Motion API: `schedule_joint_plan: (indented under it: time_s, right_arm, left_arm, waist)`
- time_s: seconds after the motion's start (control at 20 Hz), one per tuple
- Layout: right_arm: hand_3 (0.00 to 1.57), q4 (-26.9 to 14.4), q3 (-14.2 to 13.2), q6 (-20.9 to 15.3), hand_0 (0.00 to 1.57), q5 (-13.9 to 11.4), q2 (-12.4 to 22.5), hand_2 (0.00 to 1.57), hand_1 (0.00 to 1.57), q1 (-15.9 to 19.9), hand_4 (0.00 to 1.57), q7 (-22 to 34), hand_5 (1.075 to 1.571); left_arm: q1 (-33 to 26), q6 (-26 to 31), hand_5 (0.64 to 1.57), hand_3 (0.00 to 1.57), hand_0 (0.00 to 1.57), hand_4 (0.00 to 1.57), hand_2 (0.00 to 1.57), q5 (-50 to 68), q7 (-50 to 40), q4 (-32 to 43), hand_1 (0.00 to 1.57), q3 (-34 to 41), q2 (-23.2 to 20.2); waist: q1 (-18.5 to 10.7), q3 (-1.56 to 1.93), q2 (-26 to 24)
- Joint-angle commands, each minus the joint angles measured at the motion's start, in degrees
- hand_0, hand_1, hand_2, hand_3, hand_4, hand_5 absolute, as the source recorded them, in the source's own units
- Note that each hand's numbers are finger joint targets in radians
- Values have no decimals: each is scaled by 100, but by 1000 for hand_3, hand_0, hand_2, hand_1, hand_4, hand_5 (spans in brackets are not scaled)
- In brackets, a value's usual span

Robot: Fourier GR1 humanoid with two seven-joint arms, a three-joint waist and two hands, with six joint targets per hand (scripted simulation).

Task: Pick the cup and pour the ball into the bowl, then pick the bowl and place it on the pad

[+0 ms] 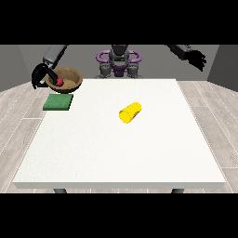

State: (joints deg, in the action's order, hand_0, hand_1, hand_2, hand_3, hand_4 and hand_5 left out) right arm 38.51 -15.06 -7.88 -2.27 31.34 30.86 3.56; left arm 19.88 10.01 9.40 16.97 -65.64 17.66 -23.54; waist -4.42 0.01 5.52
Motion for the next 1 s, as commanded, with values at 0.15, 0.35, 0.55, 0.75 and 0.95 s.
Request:
schedule_joint_plan:
  time_s: [0.15,0.35,0.55,0.75,0.95]
  right_arm:
    - [0,157,-181,-254,1571,82,-114,1571,1571,-155,796,-593,1566]
    - [0,77,-405,-49,1571,252,169,1571,1571,145,757,-705,1567]
    - [709,-325,-904,-411,1571,447,519,1571,1571,330,0,-761,1560]
    - [1102,-608,-840,-341,850,389,547,880,850,419,0,-663,1513]
    - [649,-695,-777,238,0,465,732,425,0,457,0,-406,1460]
  left_arm:
    - [111,1025,1571,0,0,1266,0,783,598,933,0,1153,-1220]
    - [345,1354,1563,0,0,1209,0,923,633,1351,0,1369,-1707]
    - [450,1349,1558,0,0,1189,0,1009,789,1131,0,1424,-1736]
    - [284,1389,1551,0,0,1175,0,883,999,1095,0,1315,-1664]
    - [132,1607,1551,0,0,1180,0,959,985,1258,0,1310,-1652]
  waist:
    - [35,-5,606]
    - [62,-1,920]
    - [-64,4,1342]
    - [-213,3,1345]
    - [-186,0,1060]
